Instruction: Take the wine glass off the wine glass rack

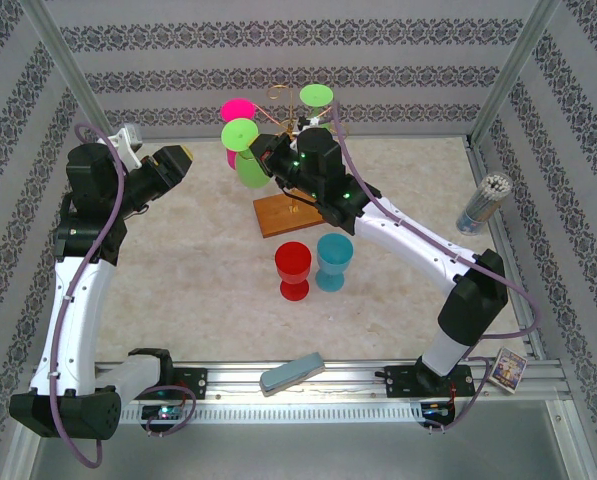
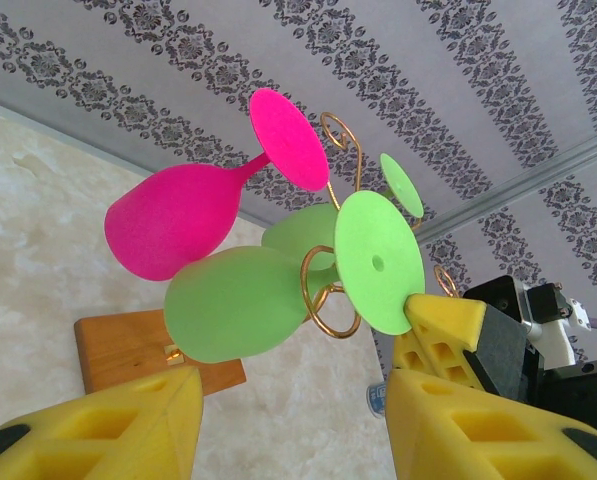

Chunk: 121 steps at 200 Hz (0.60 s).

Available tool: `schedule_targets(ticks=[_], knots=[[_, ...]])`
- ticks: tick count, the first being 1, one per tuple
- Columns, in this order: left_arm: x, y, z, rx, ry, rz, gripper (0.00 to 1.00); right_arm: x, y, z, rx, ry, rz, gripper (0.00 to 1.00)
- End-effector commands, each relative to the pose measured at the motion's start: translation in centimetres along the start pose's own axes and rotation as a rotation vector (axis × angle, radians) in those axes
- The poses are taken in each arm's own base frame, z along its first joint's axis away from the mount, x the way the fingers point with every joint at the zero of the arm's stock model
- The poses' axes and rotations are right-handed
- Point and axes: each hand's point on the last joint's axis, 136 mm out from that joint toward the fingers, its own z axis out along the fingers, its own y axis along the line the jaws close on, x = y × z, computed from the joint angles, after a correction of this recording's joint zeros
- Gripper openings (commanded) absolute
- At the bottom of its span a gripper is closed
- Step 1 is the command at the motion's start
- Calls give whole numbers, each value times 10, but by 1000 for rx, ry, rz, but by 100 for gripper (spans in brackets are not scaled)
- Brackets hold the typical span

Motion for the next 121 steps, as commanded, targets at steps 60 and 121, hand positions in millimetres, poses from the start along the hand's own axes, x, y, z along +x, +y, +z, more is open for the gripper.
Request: schedule_targets(ticks=[60,121], knots=[[-8,-5,-9,11,-46,12,52,-8,-15,-9,65,-55,85,0],[-8,-5,-10,11,-47,14,52,-10,-17,-13,65,-69,112,0]])
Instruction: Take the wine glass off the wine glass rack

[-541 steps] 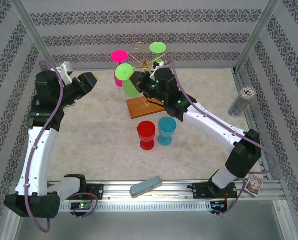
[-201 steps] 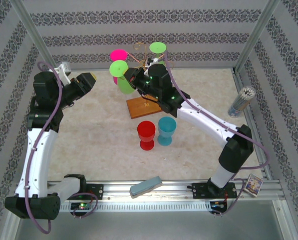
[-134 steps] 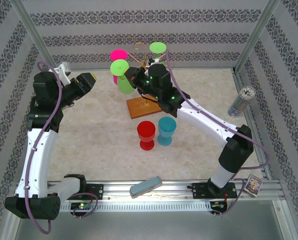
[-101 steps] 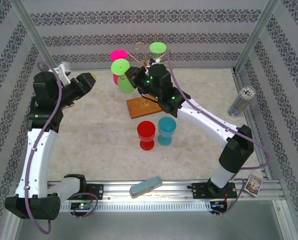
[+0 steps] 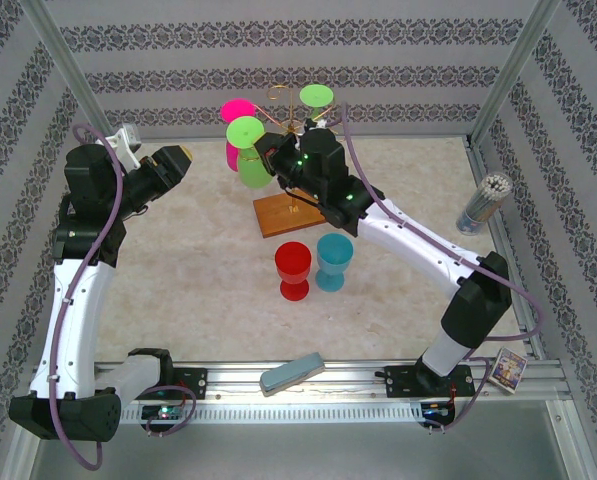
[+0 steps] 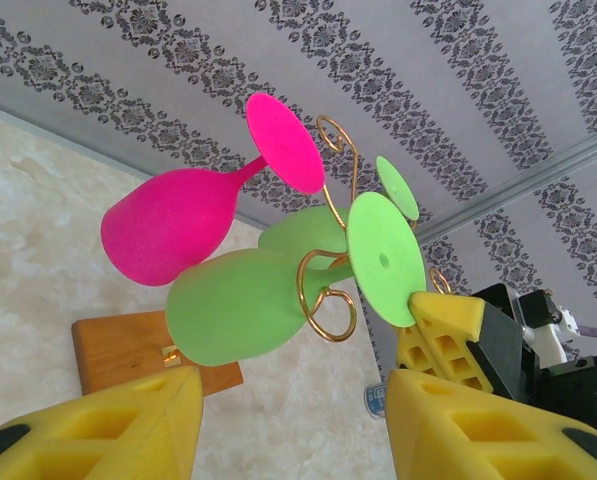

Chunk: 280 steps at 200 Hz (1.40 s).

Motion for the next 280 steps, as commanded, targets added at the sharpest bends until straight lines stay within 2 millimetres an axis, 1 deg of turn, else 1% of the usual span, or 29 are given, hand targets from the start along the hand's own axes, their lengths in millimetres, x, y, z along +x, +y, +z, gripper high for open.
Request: schedule_targets(ticks=[1,49,107,158,235,280], knots=[[-8,-3,-7,6,-40,13,52,-4,-17,-6,60,-28,30,0],[-8,-2,-7,6,-41,12,52,-10,-18,-16,58,-64,35,0],[-7,-2,-7,3,-41,13,52,-10,-18,-21,56,-68,36,0],[-7,-1,-7,3,-42,10,52,-16,-17,-31,52,-97,34,0],[-6,0,-7,1,-38,9,52,-12,-16,-39,42,-90,36,0],[-4,-1,-10,1,-37,5,52,-8,-14,-51,34,-78,33,0]])
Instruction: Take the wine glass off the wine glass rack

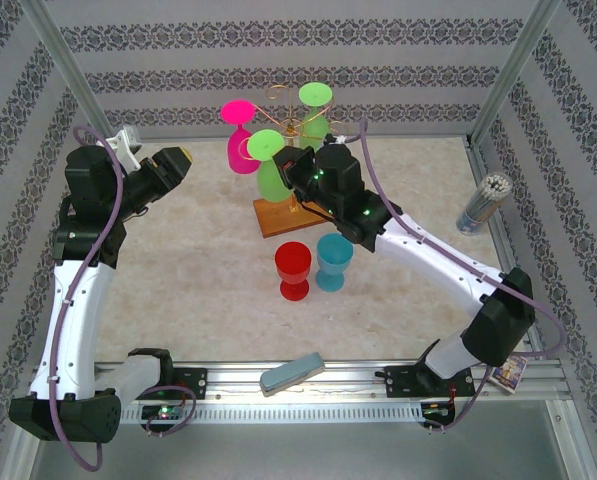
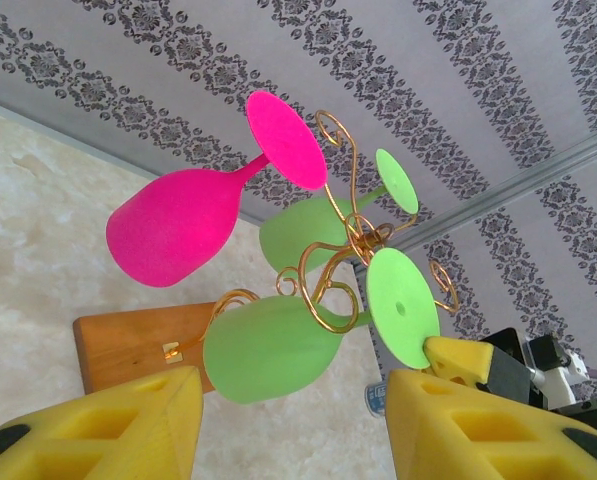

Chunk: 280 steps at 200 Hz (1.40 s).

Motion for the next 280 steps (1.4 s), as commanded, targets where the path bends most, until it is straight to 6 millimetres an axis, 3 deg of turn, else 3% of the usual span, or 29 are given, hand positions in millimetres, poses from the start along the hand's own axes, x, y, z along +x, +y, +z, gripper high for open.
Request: schedule_targets(ticks=[1,91,172,280], knots=[[-6,-2,-9,2,-39,7,52,0,8,-14,-22,-9,13,0],[15,19,-29,-111,-18,10,51,22,7,-43,-43,97,-39,0],[36,24,-59,-175,-7,16,51,62,6,-49,-67,238,-78,0],[86,58,-93,-341,124,23,51,123,-6,-53,-96,415,-257,0]])
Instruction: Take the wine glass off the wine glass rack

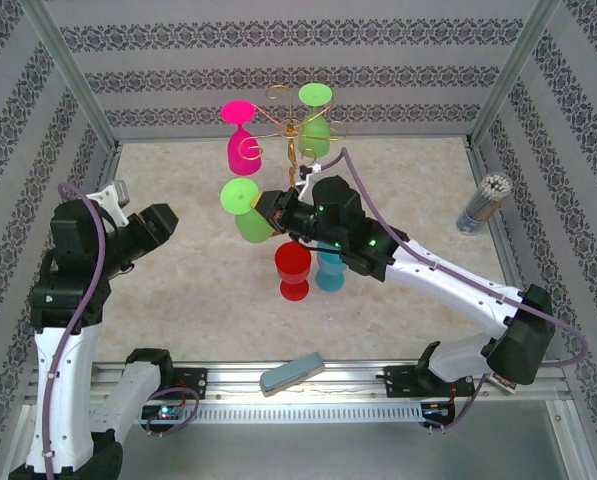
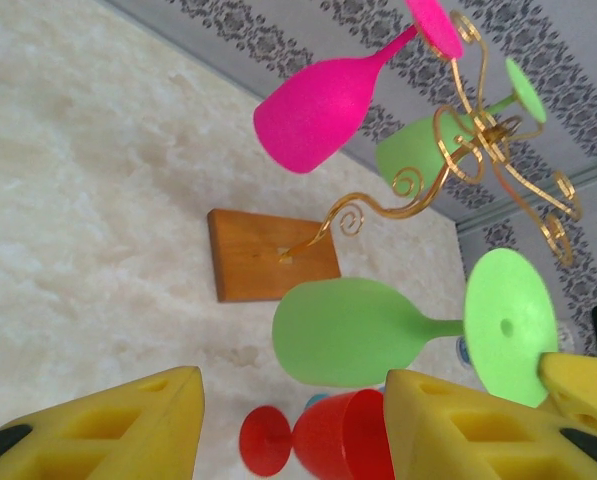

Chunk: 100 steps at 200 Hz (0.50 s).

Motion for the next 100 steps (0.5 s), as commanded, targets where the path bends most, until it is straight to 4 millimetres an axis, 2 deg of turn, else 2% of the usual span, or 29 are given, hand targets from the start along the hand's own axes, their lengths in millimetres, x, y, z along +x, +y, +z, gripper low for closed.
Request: schedule_targets(ticks=[1,38,100], knots=[[18,21,-4,-83,57,11,51,15,7,4,-44,46,-92,0],[29,28,-6,-119,104,11,51,43,15,15,-49,106,-257,0],[47,43,-4,-161,159,-4,51,76,-7,29,6,160,-479,0]])
